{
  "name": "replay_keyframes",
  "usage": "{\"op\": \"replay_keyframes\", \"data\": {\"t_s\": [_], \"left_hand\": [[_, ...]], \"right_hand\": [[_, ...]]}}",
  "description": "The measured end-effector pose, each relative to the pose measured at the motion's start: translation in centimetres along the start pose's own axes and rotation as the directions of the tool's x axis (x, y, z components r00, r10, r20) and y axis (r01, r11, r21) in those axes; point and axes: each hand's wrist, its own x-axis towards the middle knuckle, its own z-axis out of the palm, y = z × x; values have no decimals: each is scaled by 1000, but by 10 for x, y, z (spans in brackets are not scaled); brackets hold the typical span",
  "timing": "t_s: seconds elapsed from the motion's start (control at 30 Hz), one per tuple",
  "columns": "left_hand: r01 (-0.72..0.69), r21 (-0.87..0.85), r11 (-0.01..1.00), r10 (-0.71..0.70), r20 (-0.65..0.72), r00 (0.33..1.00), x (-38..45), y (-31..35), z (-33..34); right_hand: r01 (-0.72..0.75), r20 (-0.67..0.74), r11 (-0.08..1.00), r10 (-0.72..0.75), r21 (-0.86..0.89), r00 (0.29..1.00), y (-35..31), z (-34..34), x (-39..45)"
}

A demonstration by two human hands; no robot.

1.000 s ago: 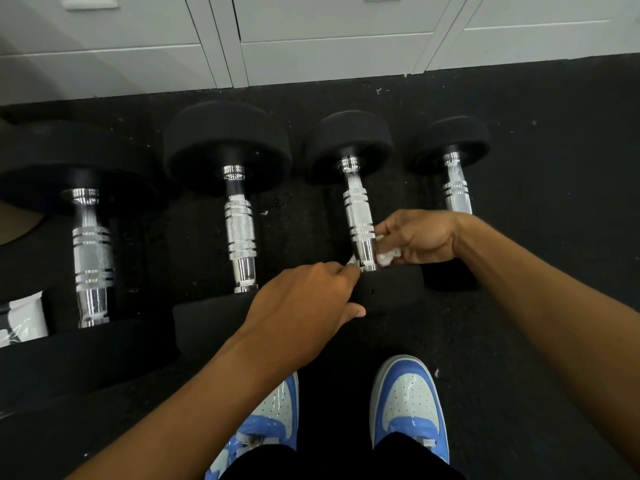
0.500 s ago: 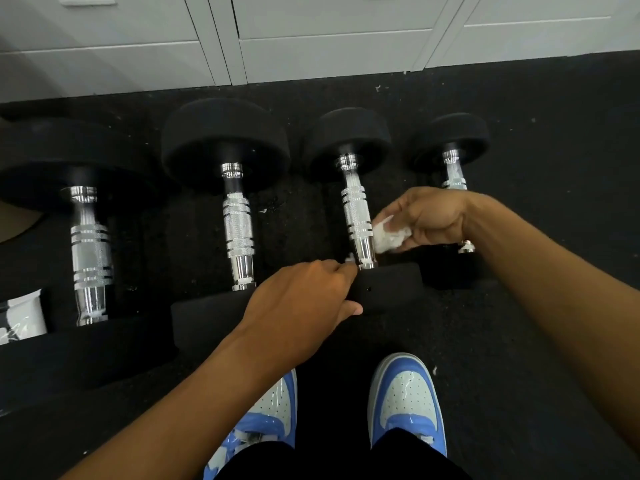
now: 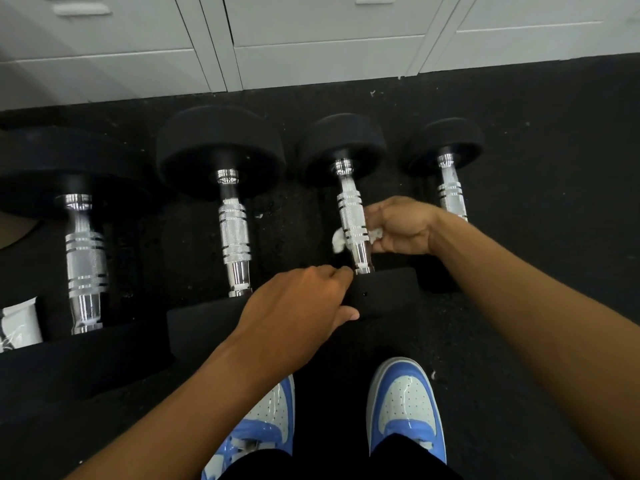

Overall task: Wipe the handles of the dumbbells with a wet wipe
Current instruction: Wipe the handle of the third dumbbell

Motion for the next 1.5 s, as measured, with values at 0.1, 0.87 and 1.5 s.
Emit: {"op": "replay_keyframes", "data": {"t_s": [0.1, 0.87, 1.5], "left_hand": [[-2, 19, 1000, 2, 11, 1000, 1, -1, 0], [-1, 25, 1000, 0, 29, 1000, 1, -1, 1], [14, 0, 1000, -14, 25, 1000, 1, -1, 0]], "right_hand": [[-81, 71, 997, 81, -5, 994, 1, -4, -4], [-40, -2, 999, 40, -8, 999, -10, -1, -5], [93, -73, 980, -81, 176, 994, -27, 15, 14]]}}
